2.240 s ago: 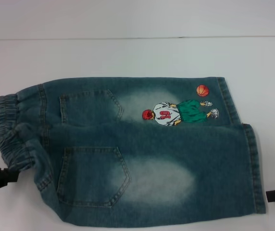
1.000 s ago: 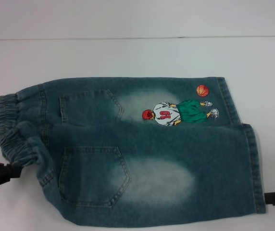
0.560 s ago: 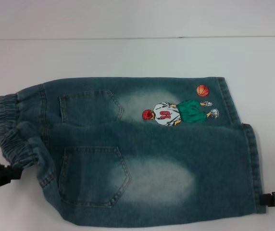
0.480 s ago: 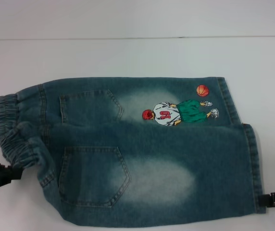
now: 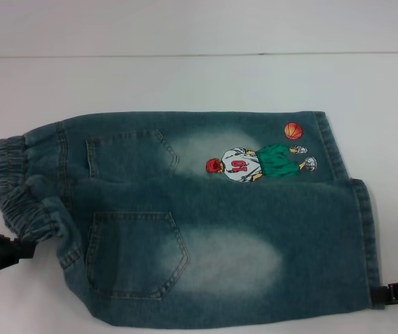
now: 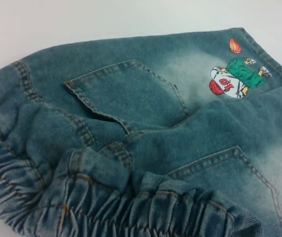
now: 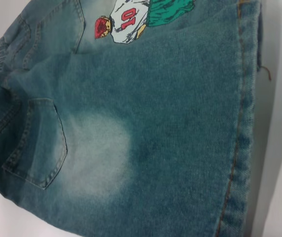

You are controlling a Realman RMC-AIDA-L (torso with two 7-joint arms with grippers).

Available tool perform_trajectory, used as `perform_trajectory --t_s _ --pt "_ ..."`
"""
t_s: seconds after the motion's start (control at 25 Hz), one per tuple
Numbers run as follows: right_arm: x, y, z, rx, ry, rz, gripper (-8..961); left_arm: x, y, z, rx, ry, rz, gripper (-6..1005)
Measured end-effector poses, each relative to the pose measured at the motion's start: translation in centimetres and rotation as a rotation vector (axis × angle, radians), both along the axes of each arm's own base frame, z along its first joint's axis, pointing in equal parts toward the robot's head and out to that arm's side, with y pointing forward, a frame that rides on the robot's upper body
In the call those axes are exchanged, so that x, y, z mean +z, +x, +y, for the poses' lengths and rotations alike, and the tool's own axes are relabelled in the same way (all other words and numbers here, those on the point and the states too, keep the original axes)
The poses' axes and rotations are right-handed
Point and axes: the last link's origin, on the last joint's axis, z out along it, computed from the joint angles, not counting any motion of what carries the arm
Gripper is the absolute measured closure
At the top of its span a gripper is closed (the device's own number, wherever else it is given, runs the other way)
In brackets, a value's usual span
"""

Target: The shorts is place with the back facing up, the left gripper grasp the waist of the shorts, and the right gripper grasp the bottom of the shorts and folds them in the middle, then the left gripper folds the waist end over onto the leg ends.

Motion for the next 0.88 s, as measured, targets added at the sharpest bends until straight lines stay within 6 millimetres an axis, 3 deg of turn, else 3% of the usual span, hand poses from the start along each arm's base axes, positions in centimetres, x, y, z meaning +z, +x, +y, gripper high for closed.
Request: perform_trajectory --t_s 0.64,0.88 --pt "-0.52 -0.21 0.44 0.008 -0.004 0.005 657 -0.21 0.16 0.24 -0.004 -0.006 -0.010 947" --pt "-0.44 -0.24 0.58 0.014 0.001 0.001 832 -0.19 0.15 0.21 -0.002 -0.007 -0.010 947"
